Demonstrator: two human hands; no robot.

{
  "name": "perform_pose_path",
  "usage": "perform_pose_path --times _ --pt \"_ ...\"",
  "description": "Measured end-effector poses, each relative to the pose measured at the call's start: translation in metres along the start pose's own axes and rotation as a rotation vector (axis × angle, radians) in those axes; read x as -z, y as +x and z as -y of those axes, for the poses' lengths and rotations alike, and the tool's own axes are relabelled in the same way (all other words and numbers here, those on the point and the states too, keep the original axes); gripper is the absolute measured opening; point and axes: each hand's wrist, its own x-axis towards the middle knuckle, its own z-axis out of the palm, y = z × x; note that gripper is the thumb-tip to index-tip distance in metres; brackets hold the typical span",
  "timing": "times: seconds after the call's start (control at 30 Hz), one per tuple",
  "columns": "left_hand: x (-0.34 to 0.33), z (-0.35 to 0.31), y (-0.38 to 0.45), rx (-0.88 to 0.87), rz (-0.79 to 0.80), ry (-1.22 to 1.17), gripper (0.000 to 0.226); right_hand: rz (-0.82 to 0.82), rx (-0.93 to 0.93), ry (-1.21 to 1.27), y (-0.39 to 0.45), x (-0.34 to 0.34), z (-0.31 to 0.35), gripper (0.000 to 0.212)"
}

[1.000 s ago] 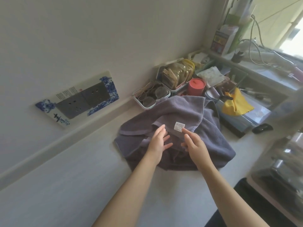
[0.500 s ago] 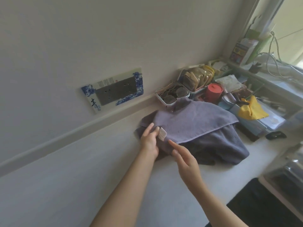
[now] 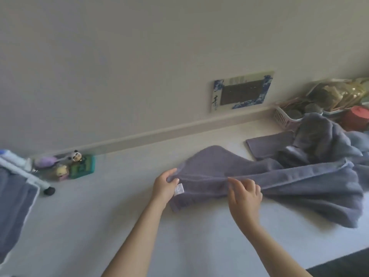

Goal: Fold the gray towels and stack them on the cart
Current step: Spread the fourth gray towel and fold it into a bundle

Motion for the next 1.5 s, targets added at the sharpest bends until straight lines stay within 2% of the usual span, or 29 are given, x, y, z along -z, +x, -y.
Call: perform_pose_path --times 0.1,0.2,0.37,0.43,0.67,0.77,0.93,1.13,1.2,1.23,1.33,1.43,1.5 --pt "0.06 0.045 -0.008 0.079 -0.037 0.078 0.039 0.113 0.055 -0.044 -0.026 -0.033 0.027 0.043" --pt "0.119 0.093 -0.025 0.155 -0.109 0.116 0.04 0.316 0.079 -0.162 -0.052 -0.067 0.055 0.031" --pt "0.18 0.149 -0.046 0.247 -0.174 0.179 0.041 0.589 0.174 -0.305 -0.08 -0.106 0.084 0.038" --pt "0.196 0.159 -0.055 0.261 -0.196 0.232 0.04 0.637 0.228 -0.381 -0.086 -0.114 0.097 0.036" --pt "0.205 0.157 -0.044 0.212 -0.247 0.532 0.033 0.691 0.321 -0.446 -0.078 -0.132 0.115 0.037" --pt "0.193 0.144 -0.03 0.089 -0.227 0.645 0.034 0.682 0.301 -0.414 -0.071 -0.134 0.113 0.034" --pt "0.157 0.124 0.003 -0.155 -0.057 0.748 0.045 0.609 0.194 -0.437 -0.051 -0.131 0.104 0.037" --pt "0.111 0.11 0.04 -0.361 0.173 0.879 0.058 0.717 0.186 -0.436 -0.042 -0.136 0.098 0.044" --pt "0.105 0.115 0.049 -0.339 0.233 0.954 0.075 0.772 0.234 -0.426 -0.041 -0.143 0.099 0.046" --pt "0.106 0.122 0.054 -0.333 0.219 1.022 0.077 0.799 0.264 -0.42 -0.04 -0.145 0.1 0.047" --pt "0.12 0.137 0.061 -0.289 0.101 1.129 0.066 0.852 0.346 -0.389 -0.029 -0.153 0.102 0.046" --pt "0.144 0.145 0.067 -0.201 0.042 1.136 0.072 0.721 0.348 -0.438 -0.009 -0.156 0.104 0.053" --pt "0.16 0.145 0.071 -0.121 -0.014 1.15 0.07 0.608 0.331 -0.566 0.007 -0.152 0.103 0.056"
